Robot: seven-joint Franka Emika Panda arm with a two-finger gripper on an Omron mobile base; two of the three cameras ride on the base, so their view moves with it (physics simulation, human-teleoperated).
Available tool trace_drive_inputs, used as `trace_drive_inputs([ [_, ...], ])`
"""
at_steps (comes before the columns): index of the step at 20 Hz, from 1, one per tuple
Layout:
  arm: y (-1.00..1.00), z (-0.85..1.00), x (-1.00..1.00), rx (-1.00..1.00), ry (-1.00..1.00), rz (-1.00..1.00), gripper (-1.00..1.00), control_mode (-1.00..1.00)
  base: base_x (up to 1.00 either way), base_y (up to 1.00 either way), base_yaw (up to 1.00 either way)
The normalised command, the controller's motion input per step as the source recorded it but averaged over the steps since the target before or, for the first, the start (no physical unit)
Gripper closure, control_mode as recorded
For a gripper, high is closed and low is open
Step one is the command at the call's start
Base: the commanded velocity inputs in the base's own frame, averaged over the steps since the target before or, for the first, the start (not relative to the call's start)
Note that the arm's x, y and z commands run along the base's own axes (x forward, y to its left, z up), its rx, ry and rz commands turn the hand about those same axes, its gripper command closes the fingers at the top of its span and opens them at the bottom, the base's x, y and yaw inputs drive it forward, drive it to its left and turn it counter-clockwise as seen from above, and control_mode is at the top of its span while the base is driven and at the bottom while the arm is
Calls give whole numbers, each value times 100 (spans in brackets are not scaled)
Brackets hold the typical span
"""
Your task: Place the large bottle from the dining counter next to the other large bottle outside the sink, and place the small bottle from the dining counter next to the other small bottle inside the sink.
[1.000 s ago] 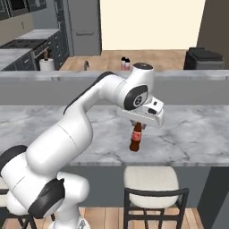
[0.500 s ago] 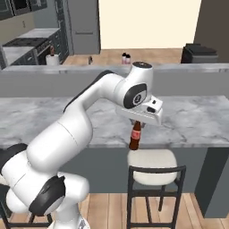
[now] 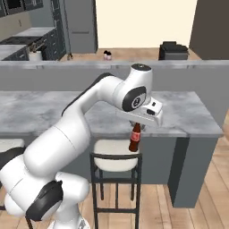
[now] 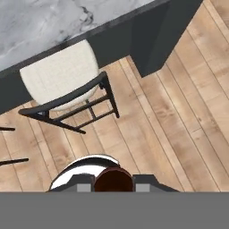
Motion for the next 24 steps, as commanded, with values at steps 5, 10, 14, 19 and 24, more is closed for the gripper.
trace_drive_inputs([
  [5, 0, 0, 0, 0, 0, 0, 100, 100, 17, -82, 7],
  [10, 0, 0, 0, 0, 0, 0, 100, 100, 31, -83, 6],
  [14, 0, 0, 0, 0, 0, 0, 100, 100, 32, -89, 5],
  [19, 0, 0, 0, 0, 0, 0, 100, 100, 31, -91, 4],
  [24, 0, 0, 0, 0, 0, 0, 100, 100, 46, -80, 6],
])
